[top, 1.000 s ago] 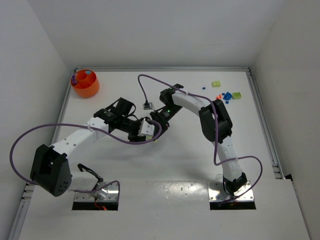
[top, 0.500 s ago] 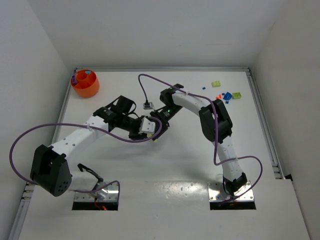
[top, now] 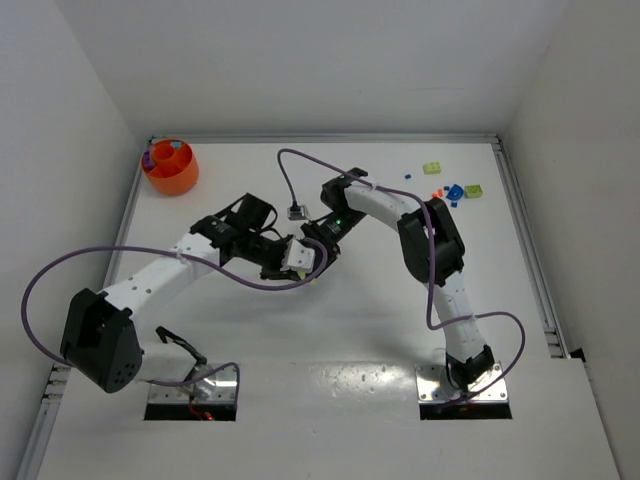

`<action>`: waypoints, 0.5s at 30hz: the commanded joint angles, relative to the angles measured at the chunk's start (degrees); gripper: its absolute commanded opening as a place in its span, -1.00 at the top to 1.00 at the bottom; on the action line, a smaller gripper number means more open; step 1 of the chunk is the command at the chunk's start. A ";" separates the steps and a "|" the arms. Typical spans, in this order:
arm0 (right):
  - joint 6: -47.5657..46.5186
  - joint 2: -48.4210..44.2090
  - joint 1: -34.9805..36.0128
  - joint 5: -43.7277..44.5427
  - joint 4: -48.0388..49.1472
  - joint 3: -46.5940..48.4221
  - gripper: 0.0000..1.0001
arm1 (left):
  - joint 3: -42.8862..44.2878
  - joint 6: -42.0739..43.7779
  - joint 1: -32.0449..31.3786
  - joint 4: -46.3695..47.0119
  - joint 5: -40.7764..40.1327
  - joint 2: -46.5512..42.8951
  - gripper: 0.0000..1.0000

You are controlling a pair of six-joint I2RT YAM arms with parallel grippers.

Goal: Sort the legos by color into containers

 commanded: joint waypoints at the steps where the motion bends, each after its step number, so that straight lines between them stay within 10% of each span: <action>1: -1.08 -0.50 0.61 -2.43 -2.60 2.06 0.84 | 1.92 -0.56 -0.86 1.98 1.17 0.54 0.64; 7: -1.08 -2.17 -0.09 -2.43 -2.60 2.84 0.75 | 1.31 -2.41 -0.86 1.98 -0.68 0.54 0.85; 13: 0.67 -5.59 -1.14 0.30 -2.60 4.60 -0.23 | -1.58 -4.26 -0.86 1.98 -3.92 -2.88 0.90; 15: 0.68 -6.39 -1.93 0.91 -2.60 5.22 -0.28 | -3.43 -4.79 -0.86 1.98 -4.72 -4.20 0.93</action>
